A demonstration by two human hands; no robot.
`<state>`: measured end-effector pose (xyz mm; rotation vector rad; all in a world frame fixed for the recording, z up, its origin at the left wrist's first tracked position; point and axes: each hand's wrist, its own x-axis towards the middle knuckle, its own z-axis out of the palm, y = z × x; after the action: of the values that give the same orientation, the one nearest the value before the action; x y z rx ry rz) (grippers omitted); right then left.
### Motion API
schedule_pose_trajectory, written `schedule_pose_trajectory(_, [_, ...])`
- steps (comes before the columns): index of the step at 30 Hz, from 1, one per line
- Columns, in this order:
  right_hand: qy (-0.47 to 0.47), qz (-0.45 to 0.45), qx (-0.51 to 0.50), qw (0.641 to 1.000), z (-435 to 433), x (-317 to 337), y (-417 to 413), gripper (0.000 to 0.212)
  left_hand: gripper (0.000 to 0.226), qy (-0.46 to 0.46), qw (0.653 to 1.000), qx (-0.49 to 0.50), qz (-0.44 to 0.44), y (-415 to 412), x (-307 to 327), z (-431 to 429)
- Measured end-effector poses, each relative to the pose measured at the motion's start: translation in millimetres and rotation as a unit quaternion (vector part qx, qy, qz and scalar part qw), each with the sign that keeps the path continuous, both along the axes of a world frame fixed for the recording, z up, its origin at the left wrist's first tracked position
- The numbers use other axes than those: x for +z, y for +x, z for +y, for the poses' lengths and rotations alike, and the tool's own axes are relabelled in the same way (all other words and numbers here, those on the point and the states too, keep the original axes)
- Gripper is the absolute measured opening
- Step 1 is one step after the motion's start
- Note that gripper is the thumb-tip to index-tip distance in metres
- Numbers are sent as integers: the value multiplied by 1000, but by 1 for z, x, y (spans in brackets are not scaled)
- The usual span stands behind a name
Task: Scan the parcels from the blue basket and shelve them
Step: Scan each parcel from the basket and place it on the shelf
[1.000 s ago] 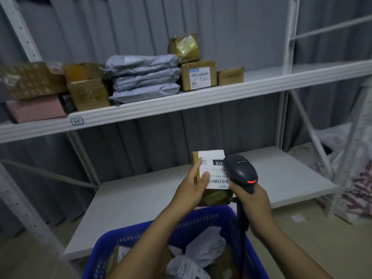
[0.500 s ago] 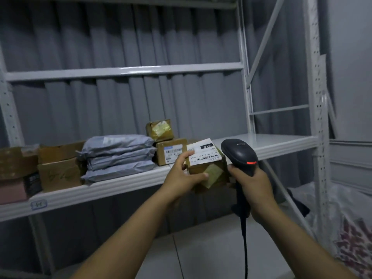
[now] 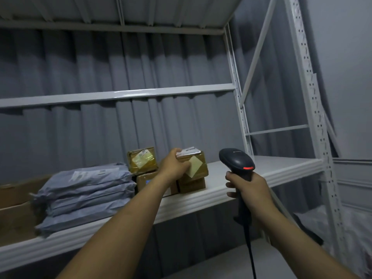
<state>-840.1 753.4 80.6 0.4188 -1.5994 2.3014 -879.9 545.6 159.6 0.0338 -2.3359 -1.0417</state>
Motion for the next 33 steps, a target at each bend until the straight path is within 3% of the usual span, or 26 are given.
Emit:
schedule_pose_trajectory(4, [10,-7,-1,1000,4,-5,-9,10,56,-152,985,81,3,-16,-1,-12])
schedule_pose_trajectory(7, [25,-17,-1,1000,7,-11,-8,10,60,-276,947,162,39,-12,-6,-11])
schedule_pose_trajectory(9, [33,-22,-2,999,9,-15,-8,14,60,-405,887,171,140,-2,-14,-10])
schedule_pose_trajectory(11, [39,-23,-5,999,8,-19,-8,16,57,-541,801,125,224,4,-22,-15])
schedule_pose_trajectory(13, [42,-26,-9,999,7,-23,-10,17,56,-621,749,85,214,2,-28,-21])
schedule_pose_trajectory(16, [51,-33,-7,998,3,-26,-14,14,57,-622,771,97,100,-2,-30,-17])
schedule_pose_trajectory(19, [58,-30,-2,998,0,-27,-18,13,57,-602,785,127,71,-12,-26,-11])
schedule_pose_trajectory(26, [127,-24,-27,991,-2,-30,-27,16,79,-599,776,177,-85,-49,-18,-11])
schedule_pose_trajectory(33, [149,-15,-20,989,0,-28,-15,16,79,-570,806,155,-38,-35,-19,-7])
